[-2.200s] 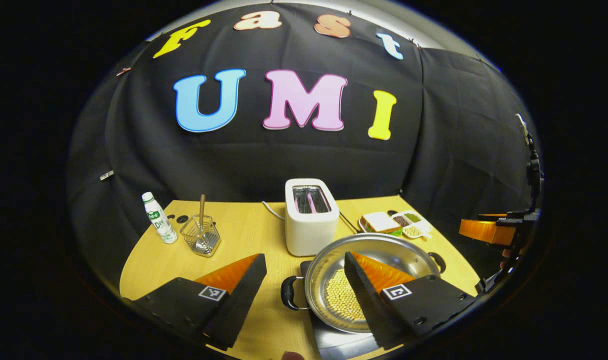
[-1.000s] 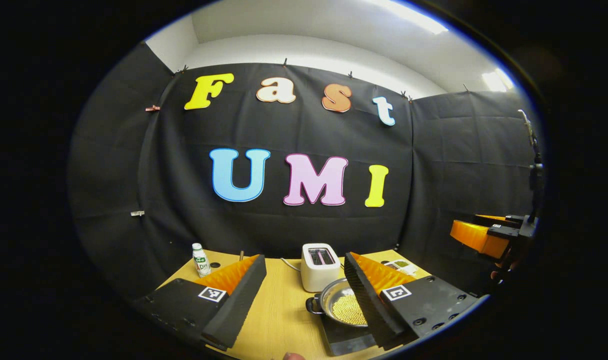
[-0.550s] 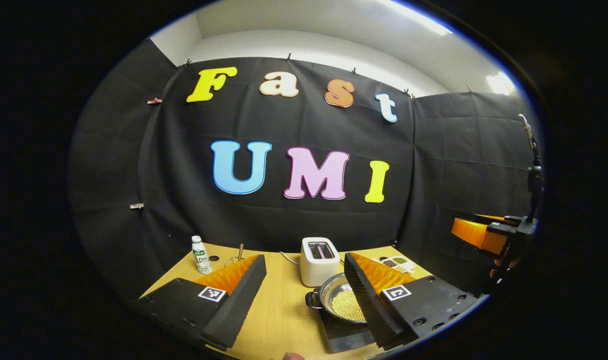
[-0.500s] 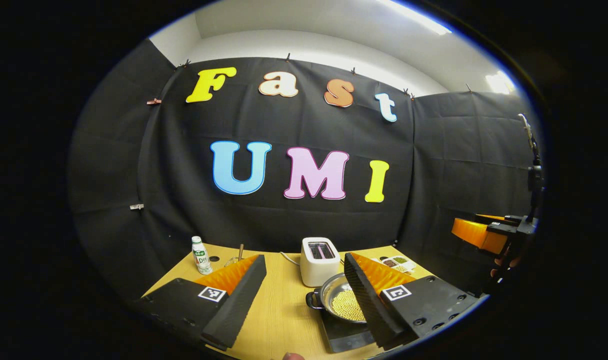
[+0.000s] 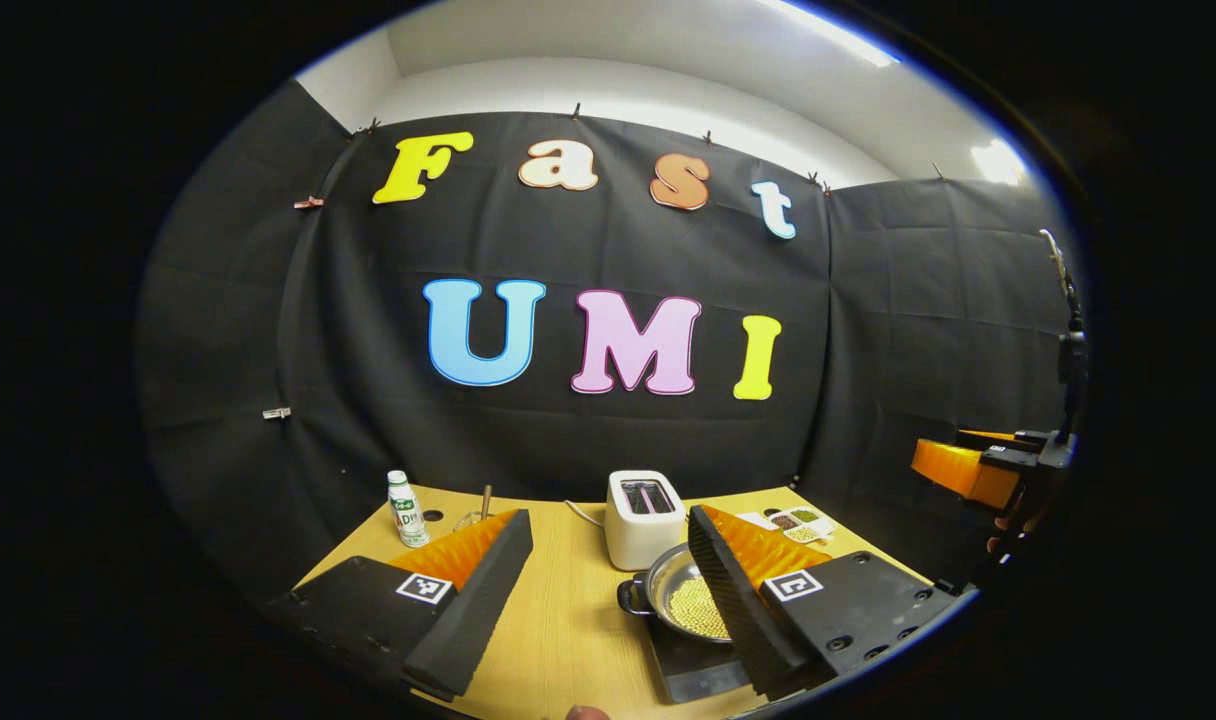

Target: First push the handle of the pot to place it horizontally, then grasp the pot with both hands and set it on the induction cooktop.

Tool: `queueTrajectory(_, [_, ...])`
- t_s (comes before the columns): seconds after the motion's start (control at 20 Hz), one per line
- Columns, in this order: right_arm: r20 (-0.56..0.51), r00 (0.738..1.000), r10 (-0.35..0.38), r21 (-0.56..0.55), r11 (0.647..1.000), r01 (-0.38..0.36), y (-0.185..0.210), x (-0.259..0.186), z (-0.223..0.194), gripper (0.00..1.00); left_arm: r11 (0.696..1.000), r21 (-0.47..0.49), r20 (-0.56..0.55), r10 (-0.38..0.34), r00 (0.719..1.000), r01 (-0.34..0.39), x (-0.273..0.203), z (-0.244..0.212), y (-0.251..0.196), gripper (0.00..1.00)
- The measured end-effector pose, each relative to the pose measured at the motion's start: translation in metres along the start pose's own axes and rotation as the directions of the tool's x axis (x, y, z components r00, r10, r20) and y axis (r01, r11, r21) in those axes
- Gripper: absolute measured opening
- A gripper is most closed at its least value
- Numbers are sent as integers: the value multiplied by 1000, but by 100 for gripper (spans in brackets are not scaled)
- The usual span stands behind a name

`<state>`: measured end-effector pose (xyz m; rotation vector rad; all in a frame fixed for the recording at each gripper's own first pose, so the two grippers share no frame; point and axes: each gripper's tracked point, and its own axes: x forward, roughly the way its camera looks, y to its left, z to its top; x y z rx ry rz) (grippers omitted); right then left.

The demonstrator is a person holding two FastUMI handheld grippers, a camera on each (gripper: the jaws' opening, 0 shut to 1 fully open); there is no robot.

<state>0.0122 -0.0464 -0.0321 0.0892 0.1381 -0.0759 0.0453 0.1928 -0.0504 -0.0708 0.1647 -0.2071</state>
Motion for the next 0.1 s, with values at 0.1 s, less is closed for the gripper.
queueTrajectory(0.1, [-3, 1000, 0, -1, 1000, 0, 0, 0, 0, 100, 1000, 0, 2, 0, 1000, 0, -2, 1, -1, 98])
